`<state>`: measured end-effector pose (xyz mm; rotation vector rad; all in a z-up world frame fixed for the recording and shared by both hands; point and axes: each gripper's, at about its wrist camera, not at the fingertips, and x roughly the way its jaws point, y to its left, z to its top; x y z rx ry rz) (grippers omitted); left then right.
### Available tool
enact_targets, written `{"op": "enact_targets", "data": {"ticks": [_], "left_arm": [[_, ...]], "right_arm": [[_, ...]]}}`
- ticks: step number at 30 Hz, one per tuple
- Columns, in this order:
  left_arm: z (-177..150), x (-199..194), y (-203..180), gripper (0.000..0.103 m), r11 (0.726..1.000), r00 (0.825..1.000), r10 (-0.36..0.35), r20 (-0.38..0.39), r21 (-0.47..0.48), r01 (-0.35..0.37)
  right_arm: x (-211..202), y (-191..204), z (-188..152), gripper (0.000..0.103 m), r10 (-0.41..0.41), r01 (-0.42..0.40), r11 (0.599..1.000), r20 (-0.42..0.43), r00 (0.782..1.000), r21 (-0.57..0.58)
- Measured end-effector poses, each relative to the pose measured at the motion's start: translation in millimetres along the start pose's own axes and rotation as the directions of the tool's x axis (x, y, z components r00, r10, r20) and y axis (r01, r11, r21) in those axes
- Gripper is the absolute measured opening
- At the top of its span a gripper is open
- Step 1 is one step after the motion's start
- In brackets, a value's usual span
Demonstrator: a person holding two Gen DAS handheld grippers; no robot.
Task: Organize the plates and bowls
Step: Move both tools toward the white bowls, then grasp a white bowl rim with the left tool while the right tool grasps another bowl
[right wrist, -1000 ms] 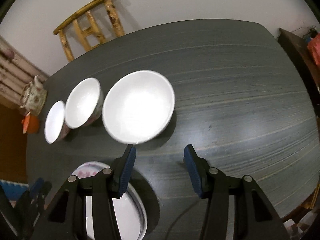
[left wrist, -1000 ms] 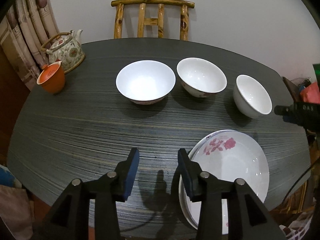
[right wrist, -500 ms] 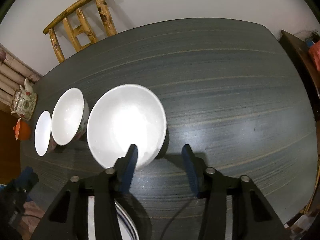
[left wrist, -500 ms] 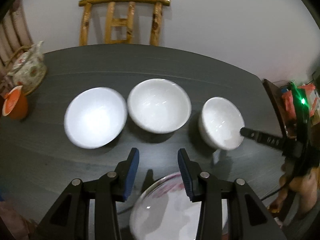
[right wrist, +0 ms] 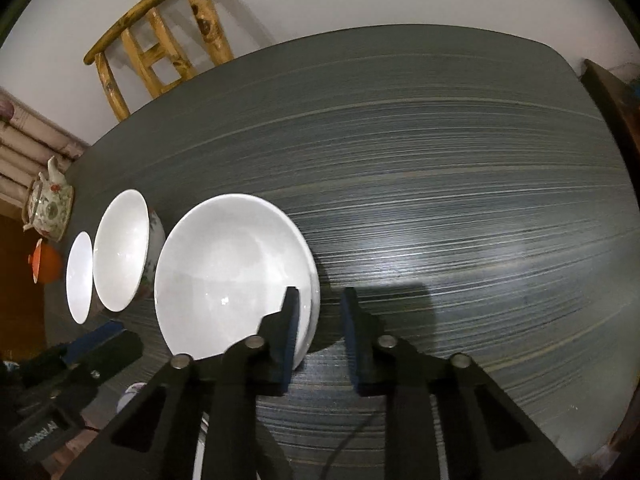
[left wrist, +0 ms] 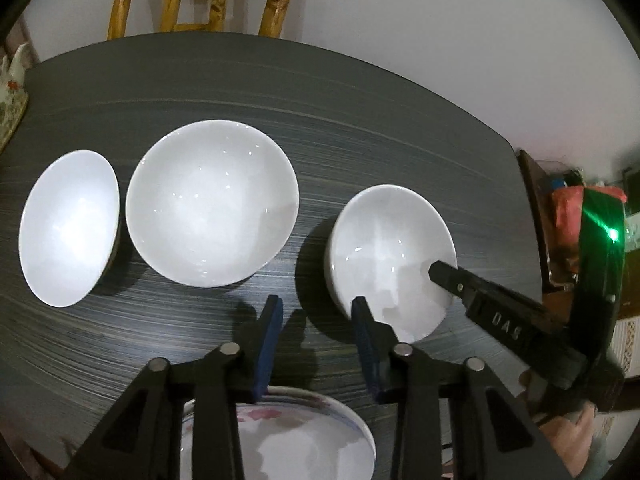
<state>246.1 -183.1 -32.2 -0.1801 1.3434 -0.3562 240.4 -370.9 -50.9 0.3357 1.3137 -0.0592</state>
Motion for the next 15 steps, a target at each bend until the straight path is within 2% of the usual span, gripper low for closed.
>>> {"op": "enact_targets", "data": {"ticks": [5,9,15], "left_arm": [[6.8,11.4,0.1,0.028,0.999,1.0,-0.018,-0.02,-0.04,0.017],[11.9,17.8,0.9,0.028,0.998,1.0,-0.016,-0.007,-0.056,0.016],[15.6,35.3,-5.7,0.028,0.998,0.999,-0.035,-0.032,-0.059,0.033]], "right_arm": [[4.3,0.6,-5.4,0.013,0.013,-0.013,1.0,-0.005,1.0,-0.012],[5.2,0.7,-8.1,0.012,0.021,-0.021,1.0,-0.009,1.0,-0.02],[6.1,-1.1,-7.4,0.011,0.03,-0.03,0.999,-0.006,1.0,-0.021]]}}
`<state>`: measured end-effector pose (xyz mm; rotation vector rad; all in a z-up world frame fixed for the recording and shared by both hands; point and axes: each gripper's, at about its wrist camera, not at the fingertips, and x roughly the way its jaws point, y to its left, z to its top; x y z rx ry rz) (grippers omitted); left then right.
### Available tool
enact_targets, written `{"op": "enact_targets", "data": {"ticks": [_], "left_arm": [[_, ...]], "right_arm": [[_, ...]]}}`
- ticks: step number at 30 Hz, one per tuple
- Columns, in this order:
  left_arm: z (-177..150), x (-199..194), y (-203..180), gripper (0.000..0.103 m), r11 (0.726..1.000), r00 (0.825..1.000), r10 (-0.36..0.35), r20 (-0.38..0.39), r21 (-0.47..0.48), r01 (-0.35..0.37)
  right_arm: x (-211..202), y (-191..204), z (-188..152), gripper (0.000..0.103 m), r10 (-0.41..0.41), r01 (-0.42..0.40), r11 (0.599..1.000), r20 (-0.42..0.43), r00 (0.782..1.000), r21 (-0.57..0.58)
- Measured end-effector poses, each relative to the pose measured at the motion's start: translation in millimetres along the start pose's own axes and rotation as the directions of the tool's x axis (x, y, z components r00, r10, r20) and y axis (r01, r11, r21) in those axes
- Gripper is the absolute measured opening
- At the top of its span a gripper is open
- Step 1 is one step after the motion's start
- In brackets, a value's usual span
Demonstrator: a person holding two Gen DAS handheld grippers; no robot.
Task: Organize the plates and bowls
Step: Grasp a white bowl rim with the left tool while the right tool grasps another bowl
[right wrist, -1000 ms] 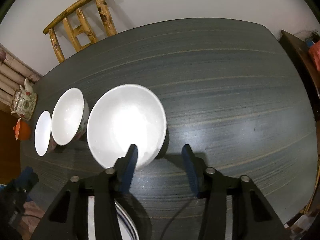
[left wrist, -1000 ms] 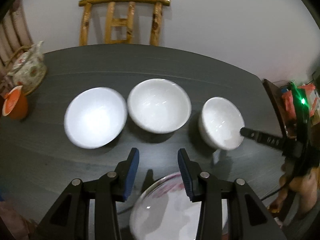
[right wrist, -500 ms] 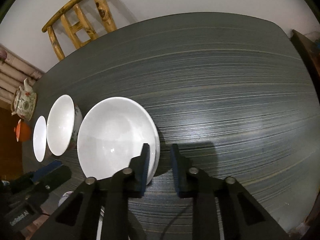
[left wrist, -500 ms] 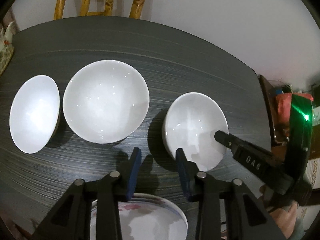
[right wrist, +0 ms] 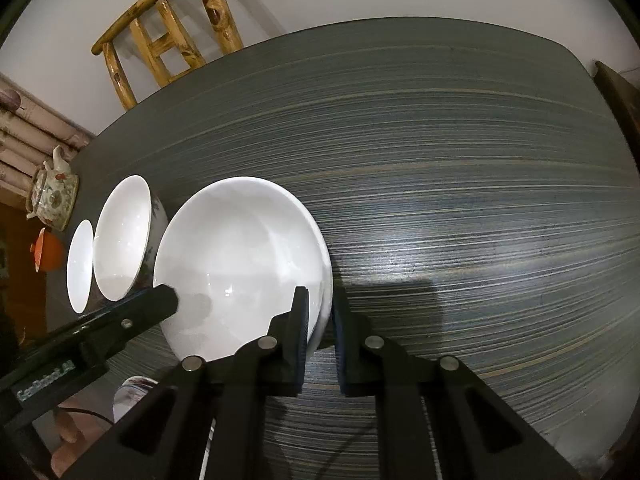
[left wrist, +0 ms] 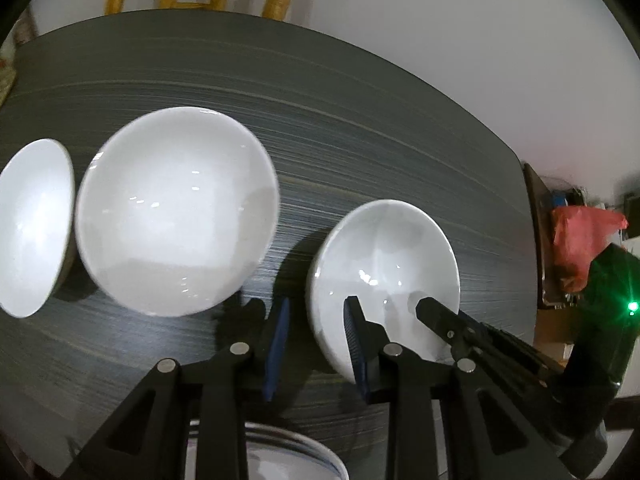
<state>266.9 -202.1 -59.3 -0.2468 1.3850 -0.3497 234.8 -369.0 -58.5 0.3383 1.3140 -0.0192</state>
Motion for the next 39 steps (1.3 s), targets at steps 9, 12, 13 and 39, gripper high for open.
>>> {"op": "enact_targets", "data": {"ticks": [9,12,13,39], "left_arm": [[-0.7,12.3,-6.3,0.014,0.999,1.0,0.021,-0.023,0.034,-0.02],[-5.0,14.1,-13.0,0.013,0.998,0.999,0.021,-0.039,0.054,-0.019],[-7.5,14.5,-16.2,0.013,0.998,0.999,0.025,-0.045,0.063,-0.023],[-118.8,25.8,-105.7,0.013,0.965,0.991,0.065,-0.117,0.259,-0.032]], "right_arm": [[-2.7,-0.2,-2.1,0.011,-0.012,0.012,1.0,0.006,1.0,-0.01],[-3.0,-2.1,-4.7,0.011,-0.015,0.015,1.0,0.002,1.0,-0.002],[-3.8,-3.7,-6.5,0.011,-0.016,0.016,1.0,0.0,1.0,0.002],[-47.1,-91.5,-112.8,0.011,-0.06,0.062,0.992,-0.027,0.998,0.11]]}}
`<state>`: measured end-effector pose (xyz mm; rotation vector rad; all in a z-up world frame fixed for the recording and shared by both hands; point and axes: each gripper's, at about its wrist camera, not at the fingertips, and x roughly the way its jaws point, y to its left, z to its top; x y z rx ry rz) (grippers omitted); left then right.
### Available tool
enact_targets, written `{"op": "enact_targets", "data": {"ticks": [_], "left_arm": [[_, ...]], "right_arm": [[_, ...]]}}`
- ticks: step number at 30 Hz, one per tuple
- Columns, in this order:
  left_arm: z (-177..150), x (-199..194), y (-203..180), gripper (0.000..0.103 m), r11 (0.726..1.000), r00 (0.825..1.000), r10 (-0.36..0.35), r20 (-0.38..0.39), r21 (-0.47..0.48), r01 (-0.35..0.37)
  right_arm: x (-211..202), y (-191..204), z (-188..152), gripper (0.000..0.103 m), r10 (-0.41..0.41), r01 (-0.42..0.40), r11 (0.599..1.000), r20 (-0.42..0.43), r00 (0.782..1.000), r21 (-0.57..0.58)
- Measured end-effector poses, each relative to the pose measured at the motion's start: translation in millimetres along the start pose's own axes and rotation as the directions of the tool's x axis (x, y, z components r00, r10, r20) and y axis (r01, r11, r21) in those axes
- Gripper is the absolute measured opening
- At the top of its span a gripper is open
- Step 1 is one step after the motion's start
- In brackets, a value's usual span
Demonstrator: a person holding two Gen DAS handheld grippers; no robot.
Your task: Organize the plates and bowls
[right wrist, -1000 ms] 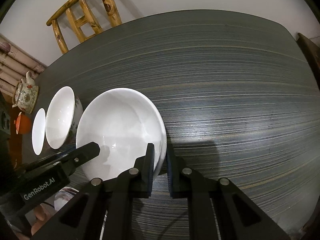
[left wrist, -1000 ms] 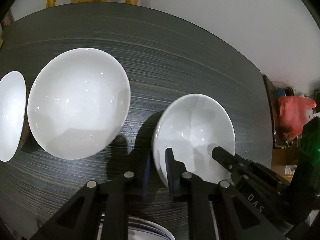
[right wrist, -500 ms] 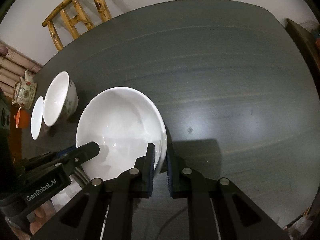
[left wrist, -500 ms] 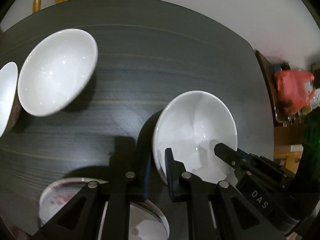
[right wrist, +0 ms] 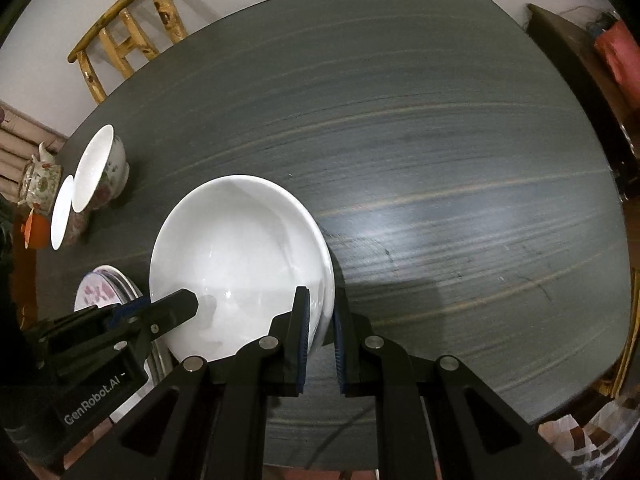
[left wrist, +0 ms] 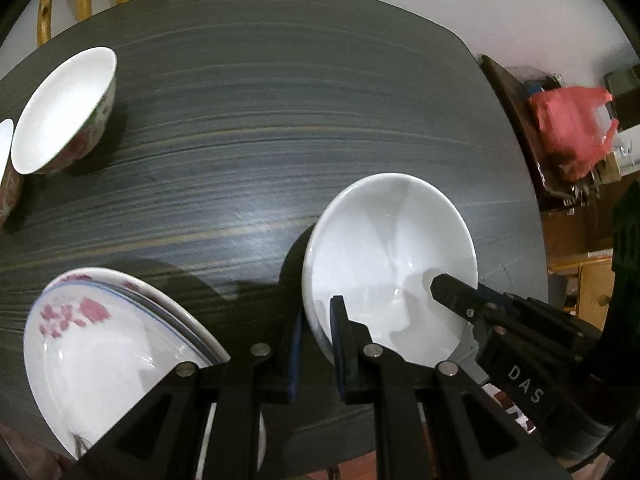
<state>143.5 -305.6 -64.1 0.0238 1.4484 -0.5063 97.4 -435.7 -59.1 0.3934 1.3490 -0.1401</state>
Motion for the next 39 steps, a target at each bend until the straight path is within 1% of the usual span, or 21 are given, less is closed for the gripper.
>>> {"op": "enact_targets", "data": {"ticks": [4,9,14,18,20,22,25,33,34,36,38,39], "left_arm": [[-4.8,2.9,-13.9,0.013,1.0,1.0,0.007,-0.005,0.014,-0.007],[-7.0,5.0,-19.4,0.013,1.0,1.0,0.012,-0.002,0.025,-0.012],[-6.5,4.6,-15.6,0.014,1.0,1.0,0.003,0.003,0.029,-0.003],[-9.3,0.3,-12.0,0.014,0.998,1.0,0.027,0.012,0.052,-0.028],[-9.9,-0.9,-12.0,0.015,0.998,0.999,0.034,0.017,0.058,-0.035],[-10.5,-2.0,-10.6,0.015,0.998,0.999,0.036,0.019,0.06,-0.037],[-11.4,-3.0,-9.0,0.016,0.997,0.998,0.05,0.028,0.058,-0.052],[-13.3,-3.0,-8.3,0.017,0.996,0.998,0.057,0.042,0.061,-0.059],[-13.2,-2.8,-8.4,0.018,0.996,0.997,0.057,0.042,0.062,-0.059],[-12.5,-2.4,-8.7,0.024,0.995,0.996,0.077,0.05,0.064,-0.08],[-12.6,-4.0,-6.8,0.032,0.993,0.993,0.093,0.066,0.063,-0.097],[-12.4,-4.2,-6.2,0.034,0.992,0.992,0.1,0.072,0.063,-0.105]], "right_arm": [[-2.3,-10.2,-7.7,0.011,-0.003,0.003,1.0,0.001,1.0,0.011],[-4.7,-19.7,-14.8,0.011,0.001,-0.001,1.0,0.004,1.0,0.024],[-2.2,-21.8,-14.8,0.013,0.019,-0.02,0.999,0.015,1.0,0.034],[-2.6,-21.7,-12.8,0.013,0.008,-0.008,0.999,0.027,1.0,0.032],[-3.6,-23.0,-12.4,0.015,0.007,-0.008,0.999,0.028,1.0,0.036],[-4.1,-24.0,-11.7,0.02,0.005,-0.006,0.999,0.027,1.0,0.037],[-4.9,-24.2,-11.0,0.024,-0.002,0.001,0.999,0.033,0.999,0.036],[-4.3,-20.4,-11.5,0.025,-0.004,0.003,0.999,0.028,1.0,0.035],[-4.1,-20.2,-12.3,0.025,-0.002,0.001,0.999,0.027,1.0,0.034],[-3.9,-20.2,-12.7,0.025,-0.003,0.003,0.999,0.026,1.0,0.033],[-4.3,-20.4,-14.1,0.025,-0.001,0.0,1.0,0.024,1.0,0.031],[-4.9,-19.6,-14.5,0.025,-0.002,0.002,1.0,0.025,1.0,0.026]]}}
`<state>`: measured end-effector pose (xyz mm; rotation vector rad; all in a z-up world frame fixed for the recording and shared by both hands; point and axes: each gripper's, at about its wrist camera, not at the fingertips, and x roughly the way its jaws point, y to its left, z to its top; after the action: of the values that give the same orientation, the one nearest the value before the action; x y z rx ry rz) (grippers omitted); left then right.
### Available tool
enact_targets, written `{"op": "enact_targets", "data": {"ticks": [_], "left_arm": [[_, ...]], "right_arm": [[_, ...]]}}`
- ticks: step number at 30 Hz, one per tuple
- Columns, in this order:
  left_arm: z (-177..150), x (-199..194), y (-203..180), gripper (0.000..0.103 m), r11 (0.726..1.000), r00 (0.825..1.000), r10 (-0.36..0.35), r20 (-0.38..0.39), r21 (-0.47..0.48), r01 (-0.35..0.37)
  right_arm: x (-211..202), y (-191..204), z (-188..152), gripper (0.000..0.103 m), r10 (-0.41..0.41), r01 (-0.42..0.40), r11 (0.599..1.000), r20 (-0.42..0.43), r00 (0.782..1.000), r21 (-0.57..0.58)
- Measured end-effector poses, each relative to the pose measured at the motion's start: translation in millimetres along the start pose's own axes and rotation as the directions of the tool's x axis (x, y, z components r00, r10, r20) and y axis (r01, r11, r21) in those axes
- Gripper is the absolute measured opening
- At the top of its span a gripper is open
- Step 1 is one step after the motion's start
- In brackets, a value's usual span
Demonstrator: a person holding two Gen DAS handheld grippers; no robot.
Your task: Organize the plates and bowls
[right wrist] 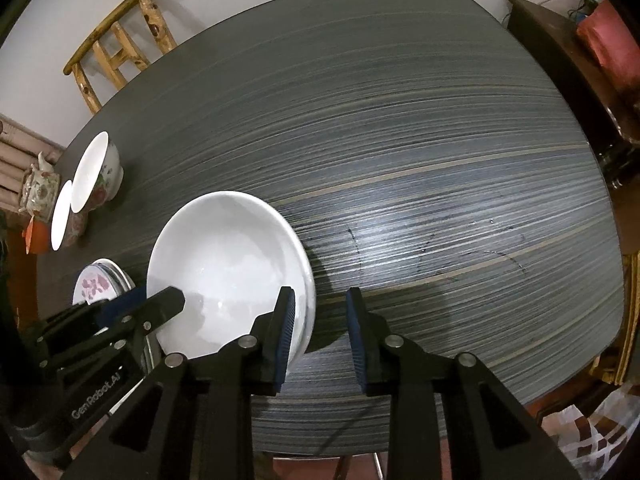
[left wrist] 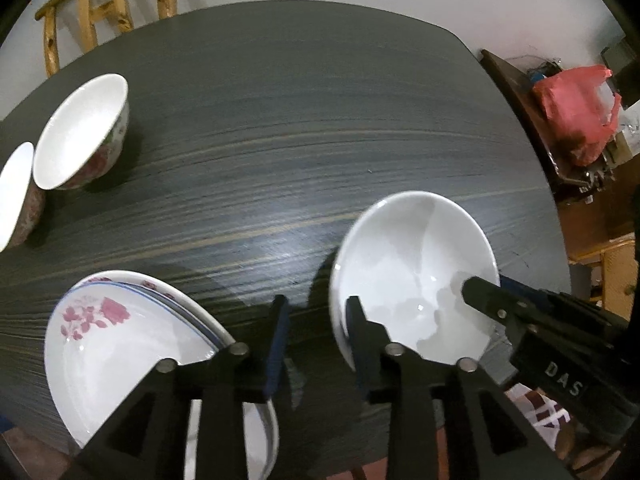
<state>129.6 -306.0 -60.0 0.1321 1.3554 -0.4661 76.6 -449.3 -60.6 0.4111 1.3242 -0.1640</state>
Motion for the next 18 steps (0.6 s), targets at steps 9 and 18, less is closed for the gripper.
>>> {"op": "enact_targets", "data": {"ticks": [9,18], "left_arm": [[-2.0,-7.1,9.6,0.036,1.0,1.0,-0.014,0.009,-0.016,0.014],[0.4,-41.9,30.6,0.036,1.0,0.998,-0.002,0.066,-0.026,0.004]], "right_arm": [[-3.5,2.4,4.0,0.025,-0.01,0.01,1.0,0.011,1.0,-0.004],[-18.0,9.8,7.9,0.025,-0.03,0.03,0.999,0.037,0.999,-0.017]]}}
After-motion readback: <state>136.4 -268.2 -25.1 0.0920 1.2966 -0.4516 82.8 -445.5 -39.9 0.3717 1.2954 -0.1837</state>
